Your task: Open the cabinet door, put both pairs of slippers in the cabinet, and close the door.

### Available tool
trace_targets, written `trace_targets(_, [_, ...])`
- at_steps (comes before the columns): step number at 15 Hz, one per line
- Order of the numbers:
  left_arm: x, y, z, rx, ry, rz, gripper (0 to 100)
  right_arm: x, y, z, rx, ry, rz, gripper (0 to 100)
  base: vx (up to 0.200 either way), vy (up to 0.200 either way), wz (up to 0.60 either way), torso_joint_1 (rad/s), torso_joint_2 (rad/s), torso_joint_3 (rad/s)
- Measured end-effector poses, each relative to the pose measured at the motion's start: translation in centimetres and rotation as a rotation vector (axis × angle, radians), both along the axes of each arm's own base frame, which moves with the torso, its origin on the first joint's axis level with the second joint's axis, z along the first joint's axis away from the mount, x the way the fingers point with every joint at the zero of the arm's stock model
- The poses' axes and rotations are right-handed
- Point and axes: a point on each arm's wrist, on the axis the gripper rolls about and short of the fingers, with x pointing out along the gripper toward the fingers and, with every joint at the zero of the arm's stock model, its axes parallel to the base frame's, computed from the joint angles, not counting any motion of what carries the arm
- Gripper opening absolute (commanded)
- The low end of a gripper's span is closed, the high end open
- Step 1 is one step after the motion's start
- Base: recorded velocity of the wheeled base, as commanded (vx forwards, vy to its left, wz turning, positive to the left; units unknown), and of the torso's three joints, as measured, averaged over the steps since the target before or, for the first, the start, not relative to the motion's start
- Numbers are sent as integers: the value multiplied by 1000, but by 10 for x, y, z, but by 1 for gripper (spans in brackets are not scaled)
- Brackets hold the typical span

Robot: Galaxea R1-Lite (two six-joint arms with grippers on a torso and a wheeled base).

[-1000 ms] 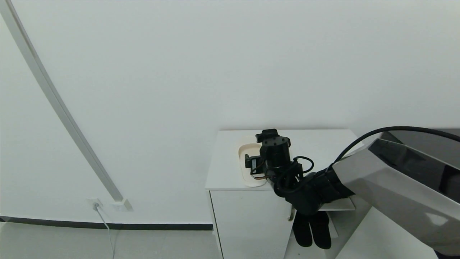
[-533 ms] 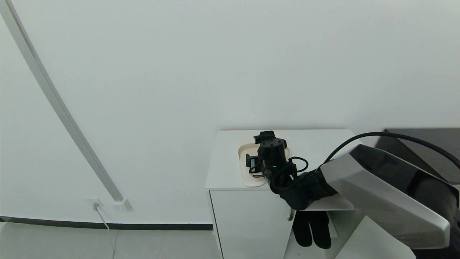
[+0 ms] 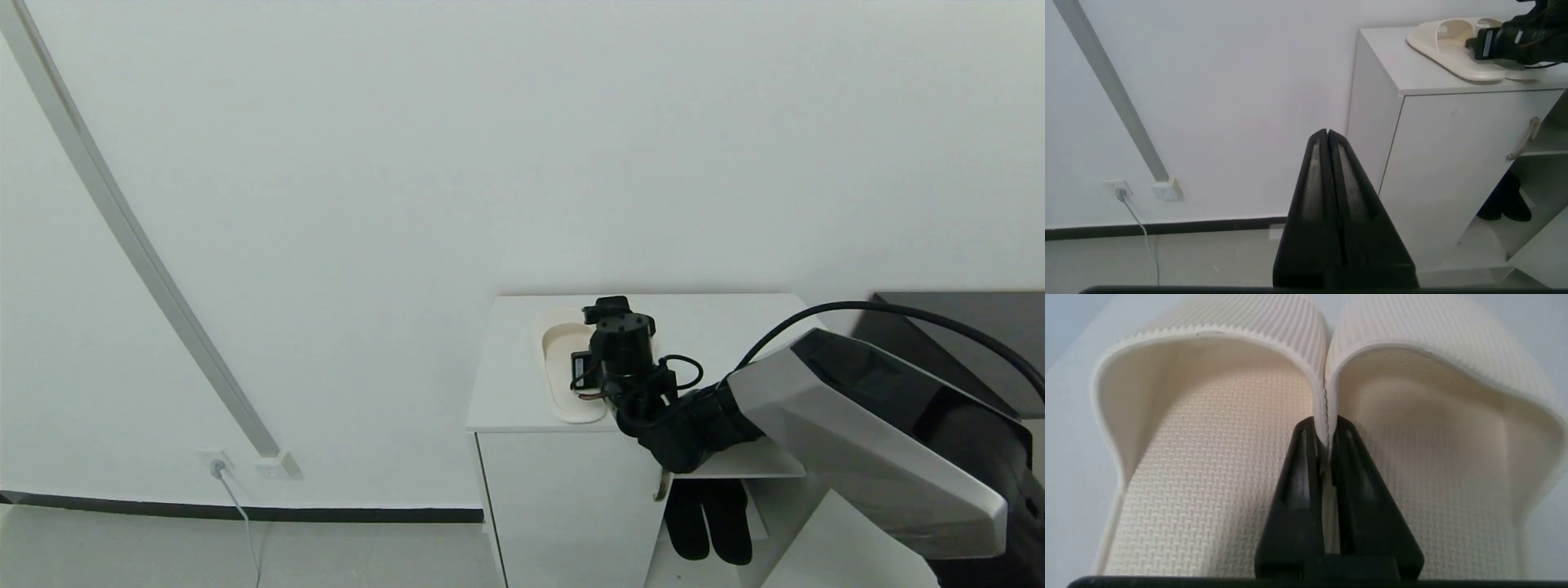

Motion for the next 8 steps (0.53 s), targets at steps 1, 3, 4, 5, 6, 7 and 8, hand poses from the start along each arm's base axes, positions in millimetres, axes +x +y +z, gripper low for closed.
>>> trace_targets(1, [0, 0, 0, 0, 0, 0, 0, -1, -1, 0, -1, 1, 0, 0, 0, 0, 0, 0, 0, 0])
trace_targets(3, [0, 0, 0, 0, 0, 0, 0, -8, -5, 6, -5, 8, 5, 0, 0, 0, 0, 0, 0, 0])
trace_targets(4, [0, 0, 0, -1, 0, 1, 0, -14, -9, 9, -4, 12, 20, 0, 0, 0, 0, 0, 0, 0])
trace_targets(5, [0, 0, 0, -1, 0, 1, 0, -24, -14, 11, -5, 20, 43, 0, 0, 0, 0, 0, 0, 0])
trace_targets(6, [0, 0, 0, -1, 0, 1, 0, -36, -21, 15, -4, 22, 71, 0, 0, 0, 0, 0, 0, 0])
trace_targets(7, [0, 0, 0, -1, 0, 1, 0, -47, -27, 19, -6, 18, 89, 0, 0, 0, 0, 0, 0, 0])
trace_targets(8, [0, 0, 0, -1, 0, 1, 0, -60, -36, 24, -14, 11, 113, 0, 0, 0, 0, 0, 0, 0])
